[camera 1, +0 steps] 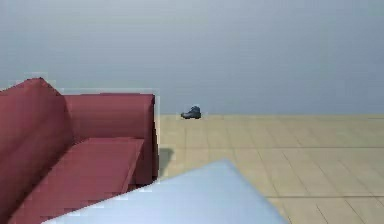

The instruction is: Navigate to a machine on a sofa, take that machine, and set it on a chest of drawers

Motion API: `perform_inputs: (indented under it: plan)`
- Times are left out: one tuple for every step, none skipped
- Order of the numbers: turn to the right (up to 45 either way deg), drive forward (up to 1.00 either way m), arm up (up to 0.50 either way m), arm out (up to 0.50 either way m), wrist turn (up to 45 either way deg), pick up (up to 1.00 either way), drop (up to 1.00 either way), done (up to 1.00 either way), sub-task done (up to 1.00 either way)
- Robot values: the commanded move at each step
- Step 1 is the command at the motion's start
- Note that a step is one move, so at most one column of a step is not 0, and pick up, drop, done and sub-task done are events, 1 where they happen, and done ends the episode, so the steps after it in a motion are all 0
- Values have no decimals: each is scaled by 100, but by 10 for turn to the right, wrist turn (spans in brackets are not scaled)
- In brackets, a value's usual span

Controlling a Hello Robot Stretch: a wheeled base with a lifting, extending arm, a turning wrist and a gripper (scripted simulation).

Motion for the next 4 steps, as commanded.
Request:
perform_inputs:
  plan:
    - [0,100,0,0,0,0,0,0,0]
    - [0,100,0,0,0,0,0,0,0]
    - [-30,0,0,0,0,0,0,0,0]
    - [0,10,0,0,0,0,0,0,0]
